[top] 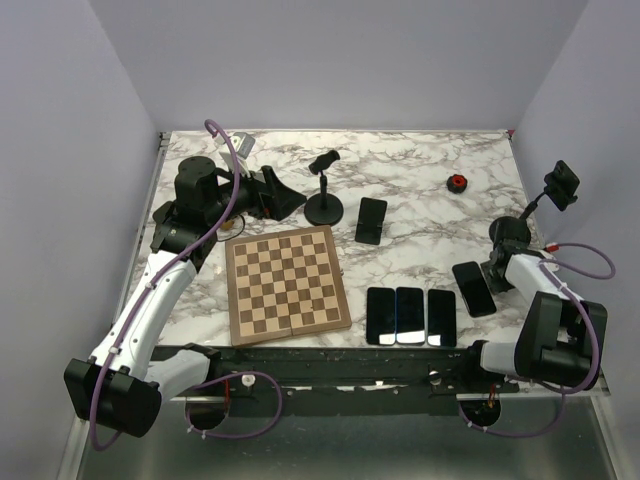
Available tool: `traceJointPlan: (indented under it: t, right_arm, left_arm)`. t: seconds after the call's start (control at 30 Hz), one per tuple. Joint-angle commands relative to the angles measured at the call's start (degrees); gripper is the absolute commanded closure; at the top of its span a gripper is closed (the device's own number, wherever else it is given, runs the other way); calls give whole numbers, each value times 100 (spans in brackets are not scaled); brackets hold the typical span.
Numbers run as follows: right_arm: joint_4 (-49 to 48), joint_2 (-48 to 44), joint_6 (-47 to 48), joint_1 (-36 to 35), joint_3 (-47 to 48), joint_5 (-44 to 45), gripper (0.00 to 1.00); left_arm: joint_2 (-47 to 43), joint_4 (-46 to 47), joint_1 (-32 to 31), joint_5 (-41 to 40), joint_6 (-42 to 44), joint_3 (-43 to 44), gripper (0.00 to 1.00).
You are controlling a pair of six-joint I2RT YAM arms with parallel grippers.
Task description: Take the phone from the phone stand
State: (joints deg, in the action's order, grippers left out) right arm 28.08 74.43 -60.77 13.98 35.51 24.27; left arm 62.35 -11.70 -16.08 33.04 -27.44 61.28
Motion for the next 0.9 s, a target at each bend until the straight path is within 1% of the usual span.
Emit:
traceJointPlan:
  t: [0.0,0.13,0.4,0.5,0.57,0.6,0.67,0.7,0.8,0.87]
  right_arm:
    - [-263,193,76,35,-200,-405,54]
    - [59,-50,108,35,-243,-638,54]
    - [1040,-1261,107,42,-518,-1234,55]
    - [1214,-1589,386,35,-322,-763,55]
    - [1183,-1511,724,36,-20,-613,54]
    - [1016,-1390,1028,37,135,-722,54]
    - [453,-1104,1651,22,321,-1327,55]
    - [289,-892,1874,-26,451,-1481,56]
    - [-64,-276,2374,-403,843,-1689,56]
    - [-143,225,2541,-788,1150,-1588,56]
  left_arm:
    - [-91,80,34,81,37,147,1]
    - [-74,76,34,80,38,148,1]
    - [-80,106,43,132,2,140,1]
    - [-65,133,43,164,-32,132,2]
    - [-65,165,48,190,-55,118,1]
    - [-60,180,43,203,-72,104,1]
    - [-51,183,43,221,-76,104,1]
    - [-56,185,48,222,-80,104,1]
    - [-73,184,43,205,-64,95,2]
    - [-66,171,43,177,-38,91,1]
